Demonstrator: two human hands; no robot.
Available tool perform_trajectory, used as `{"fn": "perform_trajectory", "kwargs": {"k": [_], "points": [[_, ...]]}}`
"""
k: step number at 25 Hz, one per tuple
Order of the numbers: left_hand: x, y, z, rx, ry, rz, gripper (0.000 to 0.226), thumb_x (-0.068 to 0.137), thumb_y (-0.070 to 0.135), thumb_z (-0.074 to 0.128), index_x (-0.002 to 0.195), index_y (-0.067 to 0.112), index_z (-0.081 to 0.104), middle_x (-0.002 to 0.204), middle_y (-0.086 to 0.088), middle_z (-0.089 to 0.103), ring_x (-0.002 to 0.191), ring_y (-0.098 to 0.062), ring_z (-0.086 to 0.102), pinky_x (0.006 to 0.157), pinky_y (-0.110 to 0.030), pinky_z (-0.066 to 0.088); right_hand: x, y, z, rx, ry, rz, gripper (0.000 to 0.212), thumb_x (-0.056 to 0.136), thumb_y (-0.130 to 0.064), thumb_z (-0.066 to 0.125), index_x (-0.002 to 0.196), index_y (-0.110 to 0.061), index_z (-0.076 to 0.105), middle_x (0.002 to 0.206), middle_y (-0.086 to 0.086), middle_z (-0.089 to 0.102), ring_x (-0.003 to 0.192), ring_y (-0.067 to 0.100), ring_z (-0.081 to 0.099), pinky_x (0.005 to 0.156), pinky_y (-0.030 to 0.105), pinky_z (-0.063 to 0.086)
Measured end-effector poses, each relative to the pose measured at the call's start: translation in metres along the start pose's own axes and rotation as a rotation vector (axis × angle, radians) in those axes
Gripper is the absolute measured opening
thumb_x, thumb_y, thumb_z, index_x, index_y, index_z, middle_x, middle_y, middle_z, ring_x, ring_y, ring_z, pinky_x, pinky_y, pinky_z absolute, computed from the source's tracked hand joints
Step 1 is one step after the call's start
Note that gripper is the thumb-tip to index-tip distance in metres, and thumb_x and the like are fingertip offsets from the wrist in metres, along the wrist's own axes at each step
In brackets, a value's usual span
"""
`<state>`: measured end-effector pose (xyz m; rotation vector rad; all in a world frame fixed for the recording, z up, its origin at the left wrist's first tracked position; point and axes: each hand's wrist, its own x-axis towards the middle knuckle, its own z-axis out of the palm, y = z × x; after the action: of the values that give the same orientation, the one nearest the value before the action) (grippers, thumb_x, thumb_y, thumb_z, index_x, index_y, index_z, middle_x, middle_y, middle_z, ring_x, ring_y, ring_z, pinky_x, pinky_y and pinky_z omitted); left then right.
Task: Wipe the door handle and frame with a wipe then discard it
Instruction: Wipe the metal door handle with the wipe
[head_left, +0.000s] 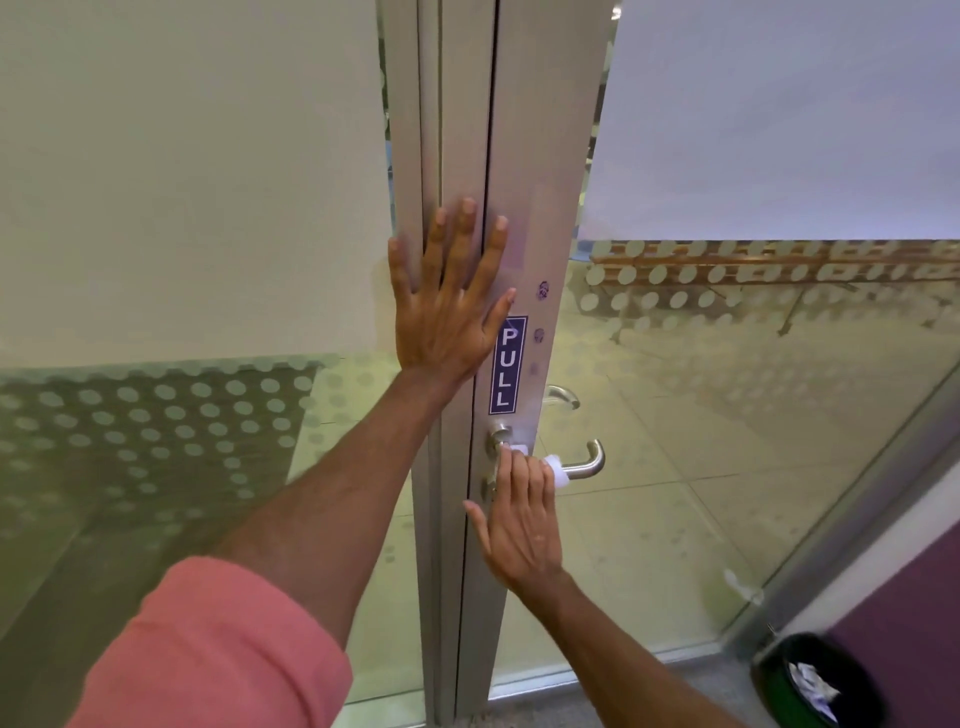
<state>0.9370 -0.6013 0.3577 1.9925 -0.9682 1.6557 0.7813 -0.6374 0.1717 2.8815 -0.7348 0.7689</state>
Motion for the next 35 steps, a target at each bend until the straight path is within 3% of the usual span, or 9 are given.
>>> {"fn": "perform_trajectory", "kwargs": {"k": [5, 11, 16, 21, 26, 31, 35], "points": [[0.000, 0.001, -0.001, -0.012, 0.028, 0.014, 0.064, 0.103, 0.059, 0.028, 0.157, 0.025, 0.020, 0.160, -0.008, 0.023, 0.148, -0.028, 0.020, 0.118, -0.056, -0.002, 0.008, -0.016, 0.004, 0.011, 0.003, 0.056, 0.072, 0.095, -0.050, 0.034, 0.145, 0.002, 0.033, 0.139, 0.019, 0.045, 0.126, 0.034, 0.042, 0.112, 0.046, 0.035], [-0.001, 0.001, -0.001, -0.016, 0.043, 0.002, 0.063, 0.103, 0.058, 0.029, 0.158, 0.028, 0.018, 0.160, -0.009, 0.022, 0.147, -0.028, 0.020, 0.117, -0.057, 0.001, -0.001, 0.054, 0.006, 0.001, 0.100, -0.210, 0.062, 0.100, -0.050, 0.024, 0.143, -0.006, 0.036, 0.136, 0.010, 0.042, 0.121, 0.027, 0.042, 0.115, 0.040, 0.020], [-0.002, 0.001, -0.001, -0.025, 0.026, -0.003, 0.062, 0.103, 0.057, 0.027, 0.158, 0.029, 0.017, 0.160, -0.008, 0.016, 0.147, -0.028, 0.016, 0.120, -0.055, -0.008, 0.013, 0.117, -0.007, 0.080, 0.101, -0.325, 0.049, 0.100, -0.052, 0.019, 0.113, -0.014, 0.047, 0.110, 0.003, 0.048, 0.105, 0.024, 0.045, 0.106, 0.038, 0.032], [0.000, 0.000, 0.000, -0.005, 0.031, -0.002, 0.063, 0.103, 0.058, 0.026, 0.158, 0.029, 0.018, 0.160, -0.009, 0.016, 0.147, -0.029, 0.018, 0.117, -0.056, -0.001, 0.007, 0.097, 0.007, 0.287, 0.222, -0.153, 0.046, 0.099, -0.047, 0.025, 0.107, -0.010, 0.051, 0.106, 0.005, 0.049, 0.104, 0.026, 0.044, 0.107, 0.034, 0.028], [-0.002, 0.001, 0.001, 0.002, 0.032, -0.005, 0.062, 0.103, 0.058, 0.027, 0.157, 0.029, 0.019, 0.160, -0.010, 0.017, 0.147, -0.029, 0.018, 0.117, -0.057, 0.002, 0.023, 0.126, -0.008, 0.223, 0.162, -0.356, 0.051, 0.102, -0.047, 0.018, 0.098, -0.010, 0.053, 0.093, 0.007, 0.052, 0.094, 0.025, 0.046, 0.099, 0.042, 0.040], [-0.001, 0.001, 0.001, 0.007, 0.026, -0.010, 0.062, 0.103, 0.059, 0.027, 0.157, 0.030, 0.019, 0.160, -0.009, 0.016, 0.147, -0.029, 0.019, 0.117, -0.056, 0.002, 0.008, 0.074, 0.002, 0.218, 0.239, -0.045, 0.060, 0.099, -0.054, 0.015, 0.097, -0.008, 0.055, 0.094, 0.010, 0.052, 0.095, 0.030, 0.044, 0.100, 0.046, 0.035], [-0.002, 0.001, 0.001, 0.007, 0.023, -0.008, 0.063, 0.103, 0.060, 0.025, 0.158, 0.030, 0.018, 0.160, -0.009, 0.016, 0.147, -0.029, 0.020, 0.118, -0.055, 0.003, 0.006, 0.011, 0.008, 0.094, 0.129, 0.094, 0.065, 0.096, -0.060, 0.017, 0.112, -0.006, 0.050, 0.106, 0.014, 0.053, 0.104, 0.032, 0.043, 0.105, 0.048, 0.029]]}}
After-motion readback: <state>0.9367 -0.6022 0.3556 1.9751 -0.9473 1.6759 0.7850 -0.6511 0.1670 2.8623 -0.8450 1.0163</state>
